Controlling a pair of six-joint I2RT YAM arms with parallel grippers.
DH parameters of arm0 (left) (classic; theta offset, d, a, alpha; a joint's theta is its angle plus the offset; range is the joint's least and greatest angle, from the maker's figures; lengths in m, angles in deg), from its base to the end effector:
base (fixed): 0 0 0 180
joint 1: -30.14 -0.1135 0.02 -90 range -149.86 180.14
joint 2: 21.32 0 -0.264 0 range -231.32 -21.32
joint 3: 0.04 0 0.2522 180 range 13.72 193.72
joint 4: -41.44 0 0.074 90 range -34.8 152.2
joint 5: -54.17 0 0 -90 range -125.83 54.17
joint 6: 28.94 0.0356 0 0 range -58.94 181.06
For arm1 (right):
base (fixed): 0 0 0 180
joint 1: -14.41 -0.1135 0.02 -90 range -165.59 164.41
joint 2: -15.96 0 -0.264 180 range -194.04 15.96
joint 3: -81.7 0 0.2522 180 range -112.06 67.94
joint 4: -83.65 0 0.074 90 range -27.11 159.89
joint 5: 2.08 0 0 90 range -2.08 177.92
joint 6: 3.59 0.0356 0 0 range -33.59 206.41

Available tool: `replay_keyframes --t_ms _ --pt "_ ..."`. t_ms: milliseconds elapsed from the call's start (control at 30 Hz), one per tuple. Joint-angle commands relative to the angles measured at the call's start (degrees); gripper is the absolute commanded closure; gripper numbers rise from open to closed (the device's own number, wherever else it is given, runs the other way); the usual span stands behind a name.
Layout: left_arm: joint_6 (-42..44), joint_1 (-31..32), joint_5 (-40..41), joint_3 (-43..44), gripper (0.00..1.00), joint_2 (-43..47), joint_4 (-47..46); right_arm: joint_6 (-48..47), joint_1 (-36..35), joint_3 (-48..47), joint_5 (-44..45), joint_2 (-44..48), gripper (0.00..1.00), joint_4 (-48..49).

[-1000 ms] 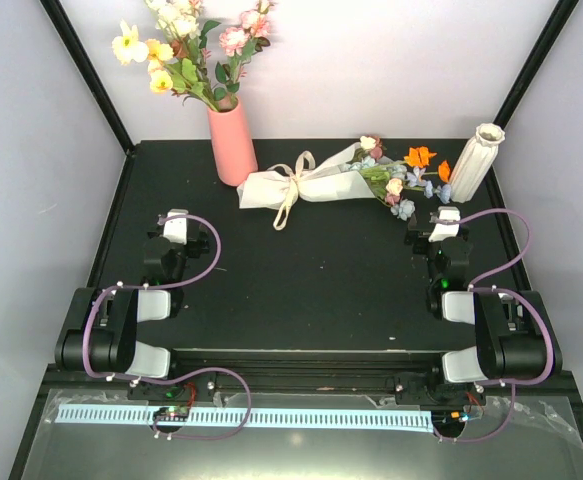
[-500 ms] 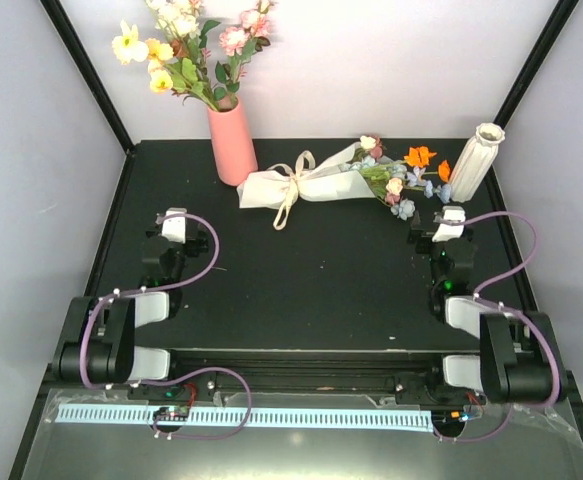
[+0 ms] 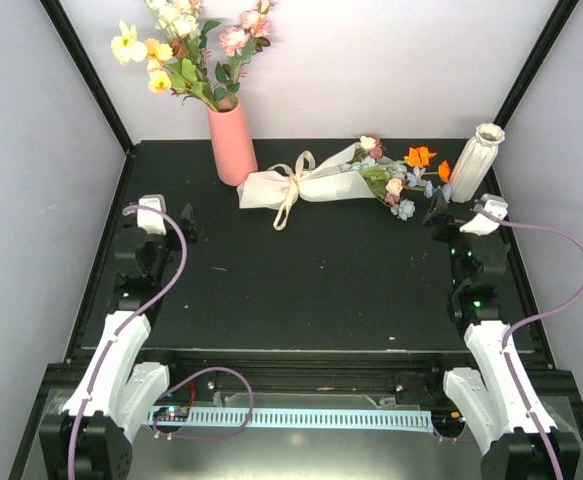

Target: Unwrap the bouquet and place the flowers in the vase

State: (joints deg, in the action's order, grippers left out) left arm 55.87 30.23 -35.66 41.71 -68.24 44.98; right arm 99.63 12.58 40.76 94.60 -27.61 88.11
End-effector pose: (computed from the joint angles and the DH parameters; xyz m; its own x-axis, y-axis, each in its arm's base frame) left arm 0.1992 -0.0002 0.2670 -0.1507 -0.0902 -0.9845 -0.0151 0.9959 -0.0890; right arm 0.1900 0.0019 0.2874 0.0504 0.2289 -0.9722 0.0749 0.9698 0.2322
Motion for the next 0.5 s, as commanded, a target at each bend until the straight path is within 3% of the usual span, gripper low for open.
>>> replay_keyframes --t_ms 0,67,100,200,300,367,467 --pt "-7.6 0.2 2.8 4.3 0.01 6.2 14.0 20.9 0.2 -0.2 -1.4 2.8 0.0 -10.6" --pt "-18.5 0.2 6.9 5.9 0.01 8.0 22.9 23.1 0.3 1.6 -5.3 2.8 0.0 -7.2" --pt "-19.2 0.1 4.5 6.5 0.01 8.6 24.1 23.5 0.2 1.5 -8.0 2.2 0.0 -6.3" --pt "-12.7 0.1 -8.4 7.9 0.01 8.9 26.8 23.6 0.3 -1.6 -15.7 -1.6 0.0 -7.7" --pt "-10.0 0.1 -8.0 9.7 0.01 7.6 33.9 24.9 -0.1 -7.1 -21.3 -7.0 0.0 -13.7" --pt "-9.4 0.2 -7.7 10.5 0.01 6.8 37.5 24.8 -1.5 -10.0 -21.9 -9.5 0.0 -17.7" --pt "-11.9 0.2 -16.3 9.9 0.01 6.7 37.1 23.4 -6.2 -13.3 -17.7 -11.2 0.0 -22.4"
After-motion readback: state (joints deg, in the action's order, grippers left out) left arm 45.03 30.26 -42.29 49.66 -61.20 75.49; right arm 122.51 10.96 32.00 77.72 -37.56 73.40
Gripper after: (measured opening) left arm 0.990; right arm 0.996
